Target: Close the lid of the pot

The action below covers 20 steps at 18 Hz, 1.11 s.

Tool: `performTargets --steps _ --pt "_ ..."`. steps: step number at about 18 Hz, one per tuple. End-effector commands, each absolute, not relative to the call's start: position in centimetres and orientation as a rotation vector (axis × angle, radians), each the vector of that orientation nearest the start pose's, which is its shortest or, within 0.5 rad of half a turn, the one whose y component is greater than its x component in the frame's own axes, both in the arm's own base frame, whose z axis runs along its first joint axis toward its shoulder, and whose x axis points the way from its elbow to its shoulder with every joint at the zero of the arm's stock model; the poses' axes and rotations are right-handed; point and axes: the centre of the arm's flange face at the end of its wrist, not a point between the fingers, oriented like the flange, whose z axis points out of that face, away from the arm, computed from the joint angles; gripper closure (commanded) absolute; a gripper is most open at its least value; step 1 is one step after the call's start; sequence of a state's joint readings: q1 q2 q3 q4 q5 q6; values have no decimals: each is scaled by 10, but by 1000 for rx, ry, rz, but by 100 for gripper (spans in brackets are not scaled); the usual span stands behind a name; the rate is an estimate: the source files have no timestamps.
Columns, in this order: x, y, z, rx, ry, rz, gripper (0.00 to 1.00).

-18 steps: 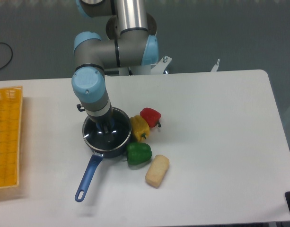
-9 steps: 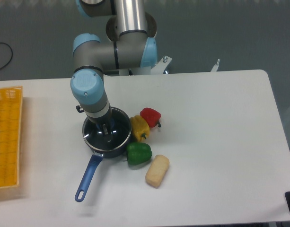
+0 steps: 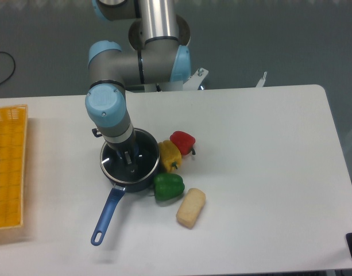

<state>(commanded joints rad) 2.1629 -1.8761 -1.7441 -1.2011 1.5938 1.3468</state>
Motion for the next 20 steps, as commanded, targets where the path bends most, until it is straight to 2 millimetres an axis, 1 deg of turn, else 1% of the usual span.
performTargets --steps 13,15,20 --pt "-212 540 295 -2981 1167 -86 40" --pt "-216 540 303 -2974 1156 -65 40" --pt "-241 532 320 -2971 1095 -27 40"
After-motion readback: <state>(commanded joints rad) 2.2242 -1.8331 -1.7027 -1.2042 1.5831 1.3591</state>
